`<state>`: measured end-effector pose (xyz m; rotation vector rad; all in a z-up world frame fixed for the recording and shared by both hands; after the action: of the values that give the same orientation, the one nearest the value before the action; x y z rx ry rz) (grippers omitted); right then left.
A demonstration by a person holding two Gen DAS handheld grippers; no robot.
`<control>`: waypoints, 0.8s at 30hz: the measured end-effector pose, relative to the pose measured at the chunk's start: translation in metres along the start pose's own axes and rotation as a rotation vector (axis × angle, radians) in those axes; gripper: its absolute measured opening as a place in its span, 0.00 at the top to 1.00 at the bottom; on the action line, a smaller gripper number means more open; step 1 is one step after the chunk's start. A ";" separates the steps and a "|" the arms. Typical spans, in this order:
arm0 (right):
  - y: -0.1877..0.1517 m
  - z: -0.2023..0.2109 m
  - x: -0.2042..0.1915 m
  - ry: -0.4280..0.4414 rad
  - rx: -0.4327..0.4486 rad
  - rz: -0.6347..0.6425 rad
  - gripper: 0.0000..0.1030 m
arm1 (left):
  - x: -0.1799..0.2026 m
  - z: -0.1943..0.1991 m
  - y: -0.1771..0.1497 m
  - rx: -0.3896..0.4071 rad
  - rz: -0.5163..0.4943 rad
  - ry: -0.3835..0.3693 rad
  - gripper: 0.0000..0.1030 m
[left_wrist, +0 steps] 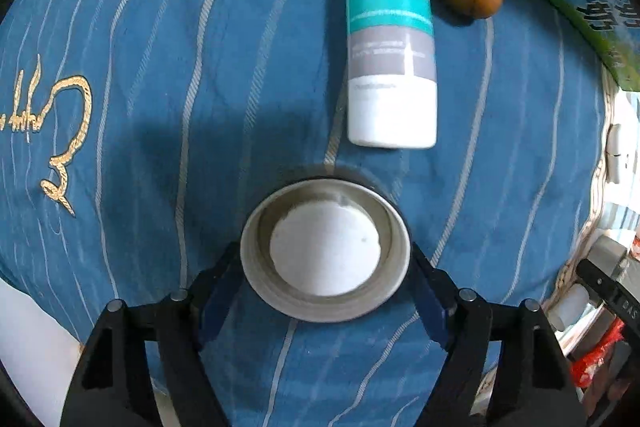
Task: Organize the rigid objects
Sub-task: 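Grasp the small silver tin with the left tool while the right tool grasps the mesh-lid tin, then carry both tins into the box and release them beside the jars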
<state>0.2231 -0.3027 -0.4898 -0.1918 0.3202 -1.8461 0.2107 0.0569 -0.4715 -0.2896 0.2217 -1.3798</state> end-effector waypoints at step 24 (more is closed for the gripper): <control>-0.010 -0.009 -0.064 -0.089 -0.031 0.136 0.27 | 0.027 0.006 -0.012 0.040 -0.041 0.017 0.38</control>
<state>0.2297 -0.2373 -0.4935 -0.2666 0.2926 -1.6938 0.2060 0.0284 -0.4614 -0.2503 0.2031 -1.4258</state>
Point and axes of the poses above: each gripper's, at about its wrist camera, not at the fingertips, and z roughly against the way its jaws point, x to its right, y to its top, the point moved 1 cm from there along -z, roughly the way its jaws point, and after that the axes turned 8 degrees about -x, right-handed, at the moved point
